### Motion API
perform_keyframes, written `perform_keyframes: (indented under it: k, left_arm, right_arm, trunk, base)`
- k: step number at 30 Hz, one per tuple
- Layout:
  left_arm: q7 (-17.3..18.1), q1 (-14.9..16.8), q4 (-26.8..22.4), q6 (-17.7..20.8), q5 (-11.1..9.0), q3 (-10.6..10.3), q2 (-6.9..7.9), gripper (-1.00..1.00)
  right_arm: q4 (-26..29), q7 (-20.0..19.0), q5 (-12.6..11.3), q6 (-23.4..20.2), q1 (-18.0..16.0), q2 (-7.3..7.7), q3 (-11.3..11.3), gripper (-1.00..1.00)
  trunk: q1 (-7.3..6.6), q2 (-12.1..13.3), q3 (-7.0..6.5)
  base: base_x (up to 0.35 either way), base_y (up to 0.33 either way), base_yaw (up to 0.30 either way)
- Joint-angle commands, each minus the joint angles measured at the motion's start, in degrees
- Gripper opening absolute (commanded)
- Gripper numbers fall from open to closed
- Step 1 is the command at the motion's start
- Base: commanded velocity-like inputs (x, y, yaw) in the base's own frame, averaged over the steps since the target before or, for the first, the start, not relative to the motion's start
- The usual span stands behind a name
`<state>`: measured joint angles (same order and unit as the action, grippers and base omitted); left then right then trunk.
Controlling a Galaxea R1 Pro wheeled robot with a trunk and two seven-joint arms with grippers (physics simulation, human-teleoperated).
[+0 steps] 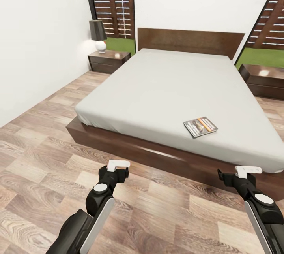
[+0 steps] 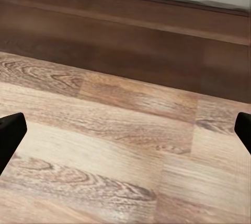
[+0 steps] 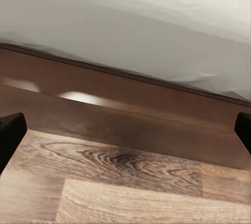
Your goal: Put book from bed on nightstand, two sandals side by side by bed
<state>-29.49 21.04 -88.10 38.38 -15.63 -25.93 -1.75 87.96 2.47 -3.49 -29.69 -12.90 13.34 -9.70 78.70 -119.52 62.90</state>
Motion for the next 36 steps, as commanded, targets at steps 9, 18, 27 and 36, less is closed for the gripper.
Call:
perform_keyframes:
  k: [9,18,27,36]
  left_arm:
    - [-0.6,0.1,-0.1,0.1,-0.6,-0.1,-0.01,1.00]
    - [-0.6,0.0,-0.1,0.1,-0.6,-0.2,-0.03,1.00]
    - [-0.6,0.0,-0.1,0.1,-0.5,-0.2,-0.09,1.00]
    - [-0.6,0.0,-0.1,0.1,-0.5,-0.2,-0.09,1.00]
  right_arm:
    - [0.1,0.3,-0.4,-0.3,0.0,0.02,0.0,1.00]
    - [0.1,0.3,-0.4,-0.3,0.0,0.02,0.0,1.00]
    - [0.1,0.3,-0.4,-0.3,0.0,0.02,0.0,1.00]
    - [-0.1,0.3,1.9,-0.3,0.0,0.02,0.0,1.00]
  trunk:
    - [-0.01,0.0,-0.79]
    - [-0.01,0.0,-1.63]
    - [-0.01,0.0,-2.47]
    - [-0.01,0.0,-3.16]
  base:
    - [0.000,0.000,-0.006]
    - [0.000,0.000,-0.090]
    - [0.000,0.000,-0.072]
    - [0.000,0.000,0.138]
